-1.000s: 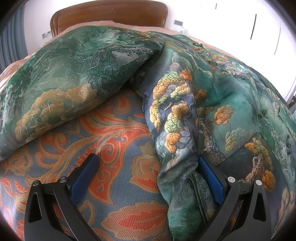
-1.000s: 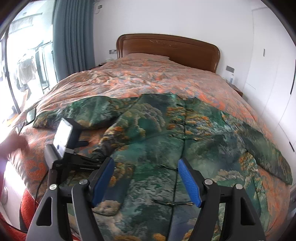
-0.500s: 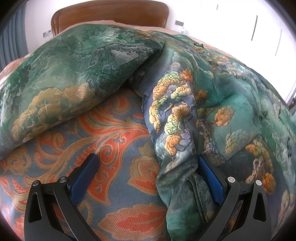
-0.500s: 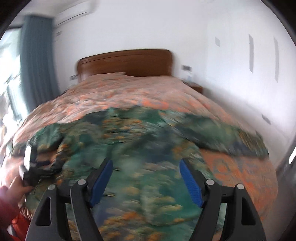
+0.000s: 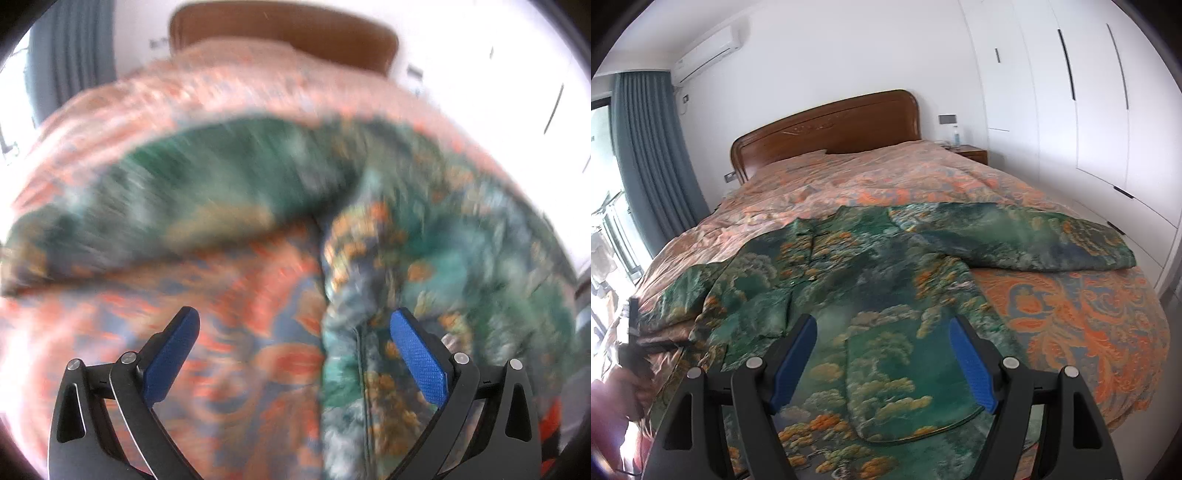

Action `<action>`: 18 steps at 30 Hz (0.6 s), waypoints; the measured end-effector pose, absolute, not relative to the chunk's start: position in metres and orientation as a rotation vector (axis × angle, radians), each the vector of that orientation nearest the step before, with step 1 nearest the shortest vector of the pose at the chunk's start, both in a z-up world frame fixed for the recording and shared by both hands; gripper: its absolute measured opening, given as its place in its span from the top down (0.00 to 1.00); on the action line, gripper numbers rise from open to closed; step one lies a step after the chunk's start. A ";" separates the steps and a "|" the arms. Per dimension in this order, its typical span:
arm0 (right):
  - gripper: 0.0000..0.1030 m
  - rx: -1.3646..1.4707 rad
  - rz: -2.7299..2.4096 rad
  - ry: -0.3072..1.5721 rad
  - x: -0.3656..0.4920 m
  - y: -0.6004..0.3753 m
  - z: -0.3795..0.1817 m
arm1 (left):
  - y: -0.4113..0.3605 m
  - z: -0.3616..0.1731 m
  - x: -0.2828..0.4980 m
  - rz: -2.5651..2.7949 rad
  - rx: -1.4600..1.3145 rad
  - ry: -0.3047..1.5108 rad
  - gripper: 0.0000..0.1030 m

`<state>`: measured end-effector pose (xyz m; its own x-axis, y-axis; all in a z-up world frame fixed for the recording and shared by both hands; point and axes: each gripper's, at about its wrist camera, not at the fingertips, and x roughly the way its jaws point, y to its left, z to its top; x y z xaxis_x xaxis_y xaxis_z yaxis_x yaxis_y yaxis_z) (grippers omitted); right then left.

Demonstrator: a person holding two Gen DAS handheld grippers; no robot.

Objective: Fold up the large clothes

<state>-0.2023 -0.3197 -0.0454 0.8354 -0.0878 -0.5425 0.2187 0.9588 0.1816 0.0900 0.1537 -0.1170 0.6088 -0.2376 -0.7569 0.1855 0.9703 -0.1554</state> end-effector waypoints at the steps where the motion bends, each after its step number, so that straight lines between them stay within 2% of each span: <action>1: 0.26 0.245 -0.156 0.562 -0.202 -0.318 -0.046 | 0.165 -0.105 0.088 -0.225 -0.076 0.861 0.00; 4: 0.26 0.265 -0.131 0.568 -0.200 -0.313 -0.048 | 0.222 -0.077 0.092 -0.138 -0.159 0.799 0.00; 6: 0.26 0.277 -0.117 0.561 -0.200 -0.310 -0.047 | 0.275 -0.077 0.101 -0.054 -0.273 0.783 0.00; 12: 0.26 0.252 -0.098 0.543 -0.206 -0.297 -0.040 | 0.412 -0.156 0.123 0.047 -0.832 0.890 0.00; 17: 0.26 0.251 -0.083 0.572 -0.199 -0.291 -0.043 | 0.435 -0.180 0.130 0.077 -1.065 0.750 0.01; 18: 0.26 0.251 -0.079 0.576 -0.198 -0.289 -0.042 | 0.435 -0.180 0.133 0.047 -1.096 0.708 0.06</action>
